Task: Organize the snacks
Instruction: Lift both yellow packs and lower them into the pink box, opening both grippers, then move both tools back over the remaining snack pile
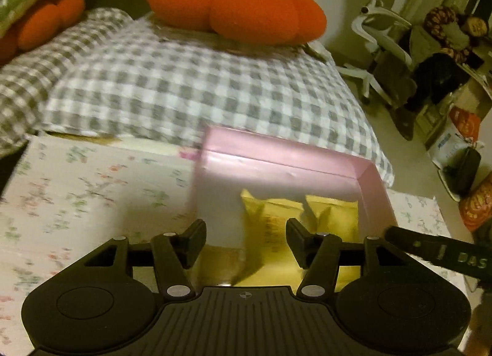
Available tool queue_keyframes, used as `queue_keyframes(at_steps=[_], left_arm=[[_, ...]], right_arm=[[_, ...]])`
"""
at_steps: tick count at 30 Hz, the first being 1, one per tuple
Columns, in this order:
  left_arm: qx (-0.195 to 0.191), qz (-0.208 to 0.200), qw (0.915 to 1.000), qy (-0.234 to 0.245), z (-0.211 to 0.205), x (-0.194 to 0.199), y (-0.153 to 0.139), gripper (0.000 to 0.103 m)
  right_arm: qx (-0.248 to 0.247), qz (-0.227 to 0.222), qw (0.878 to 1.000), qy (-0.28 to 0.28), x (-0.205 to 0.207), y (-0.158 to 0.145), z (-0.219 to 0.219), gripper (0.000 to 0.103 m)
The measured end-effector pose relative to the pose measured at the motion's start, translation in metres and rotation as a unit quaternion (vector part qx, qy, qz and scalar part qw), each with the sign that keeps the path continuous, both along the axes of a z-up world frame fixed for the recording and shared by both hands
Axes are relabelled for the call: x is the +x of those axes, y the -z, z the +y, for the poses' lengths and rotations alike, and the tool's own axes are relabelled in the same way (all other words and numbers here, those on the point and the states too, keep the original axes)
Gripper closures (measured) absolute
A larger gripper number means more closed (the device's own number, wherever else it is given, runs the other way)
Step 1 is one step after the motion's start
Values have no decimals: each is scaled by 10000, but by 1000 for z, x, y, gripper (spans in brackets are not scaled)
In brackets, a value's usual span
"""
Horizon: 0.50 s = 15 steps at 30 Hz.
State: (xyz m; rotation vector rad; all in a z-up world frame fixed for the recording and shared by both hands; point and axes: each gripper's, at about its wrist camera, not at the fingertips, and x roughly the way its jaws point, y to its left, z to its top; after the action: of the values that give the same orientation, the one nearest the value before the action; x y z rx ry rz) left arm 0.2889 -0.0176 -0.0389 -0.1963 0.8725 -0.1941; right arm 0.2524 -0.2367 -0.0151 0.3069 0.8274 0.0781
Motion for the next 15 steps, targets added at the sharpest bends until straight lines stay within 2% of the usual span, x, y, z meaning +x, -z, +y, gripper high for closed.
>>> queue_keyframes(at_steps=[3, 5, 8, 10, 15], left_arm=[[93, 72, 9999, -40, 9, -11, -5, 44], [112, 172, 9997, -99, 14, -18, -6, 44], [52, 244, 9996, -121, 22, -30, -11, 44], [11, 247, 9996, -121, 26, -40, -17, 44], [-97, 381, 9992, 91, 27, -72, -26, 43]], right_arm=[[30, 50, 10000, -3, -7, -6, -2, 54], [56, 121, 9999, -83, -14, -8, -1, 54], [-91, 163, 9997, -186, -25, -16, 4, 53], [-14, 171, 9997, -178, -34, -21, 3, 51], [10, 328, 9994, -119, -55, -34, 4, 45]])
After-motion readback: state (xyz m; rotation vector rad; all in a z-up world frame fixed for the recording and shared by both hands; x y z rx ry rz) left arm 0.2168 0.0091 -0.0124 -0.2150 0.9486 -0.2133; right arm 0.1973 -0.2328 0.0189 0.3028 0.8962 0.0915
